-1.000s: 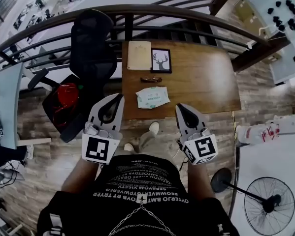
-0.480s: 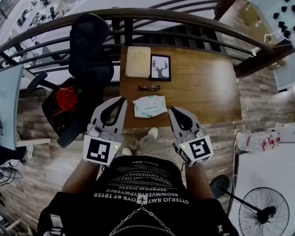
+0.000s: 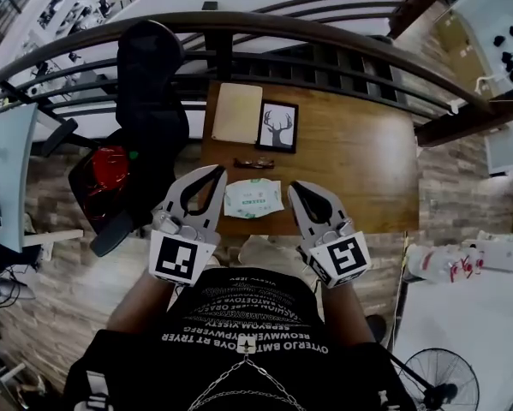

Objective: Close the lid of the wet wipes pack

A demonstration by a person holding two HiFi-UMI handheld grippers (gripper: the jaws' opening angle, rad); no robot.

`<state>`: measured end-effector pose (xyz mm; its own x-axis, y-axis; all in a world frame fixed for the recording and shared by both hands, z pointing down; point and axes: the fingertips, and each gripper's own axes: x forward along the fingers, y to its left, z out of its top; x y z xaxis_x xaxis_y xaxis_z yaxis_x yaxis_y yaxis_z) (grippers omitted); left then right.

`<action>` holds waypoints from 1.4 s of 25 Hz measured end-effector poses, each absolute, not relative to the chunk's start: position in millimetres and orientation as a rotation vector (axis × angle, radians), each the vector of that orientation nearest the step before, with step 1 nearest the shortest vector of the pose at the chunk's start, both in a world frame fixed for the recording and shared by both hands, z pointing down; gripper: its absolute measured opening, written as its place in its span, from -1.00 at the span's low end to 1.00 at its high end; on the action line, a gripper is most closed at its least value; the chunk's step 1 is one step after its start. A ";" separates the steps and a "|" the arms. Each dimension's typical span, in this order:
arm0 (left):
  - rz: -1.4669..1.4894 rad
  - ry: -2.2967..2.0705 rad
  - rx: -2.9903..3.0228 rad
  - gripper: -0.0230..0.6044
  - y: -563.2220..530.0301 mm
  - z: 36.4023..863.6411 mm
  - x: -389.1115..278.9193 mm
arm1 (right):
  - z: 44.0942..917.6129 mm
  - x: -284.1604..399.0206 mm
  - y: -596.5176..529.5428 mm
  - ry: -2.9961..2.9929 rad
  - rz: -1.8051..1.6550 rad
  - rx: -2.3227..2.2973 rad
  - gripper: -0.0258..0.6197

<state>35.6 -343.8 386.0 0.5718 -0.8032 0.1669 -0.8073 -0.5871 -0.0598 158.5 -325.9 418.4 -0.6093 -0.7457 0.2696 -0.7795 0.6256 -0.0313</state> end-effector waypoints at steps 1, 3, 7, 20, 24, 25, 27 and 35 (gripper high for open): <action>0.280 -1.419 2.763 -0.83 -347.2 387.6 38.5 | 417.9 160.4 -329.6 -2.623 0.210 1.246 -0.88; 0.289 -1.421 2.759 -0.83 -352.4 390.7 43.2 | 418.4 165.1 -335.2 -2.620 0.204 1.248 -0.88; 0.315 -1.415 2.759 -0.83 -356.6 394.7 47.6 | 420.7 171.7 -339.8 -2.609 0.211 1.252 -0.88; 0.324 -1.407 2.791 -0.83 -326.0 388.3 31.7 | 405.2 165.2 -305.9 -2.609 0.162 1.318 -0.88; 0.326 -1.396 2.811 -0.83 -305.6 382.9 22.8 | 394.1 162.2 -284.8 -2.599 0.138 1.354 -0.88; 0.322 -1.395 2.815 -0.83 -301.0 380.5 20.8 | 391.6 161.6 -279.8 -2.596 0.132 1.362 -0.88; 0.309 -1.395 2.824 -0.83 -292.8 375.5 16.3 | 387.9 160.0 -270.5 -2.589 0.122 1.382 -0.88; 0.281 -1.392 2.846 -0.83 -256.4 365.9 -6.9 | 378.8 147.2 -233.8 -2.569 0.090 1.442 -0.88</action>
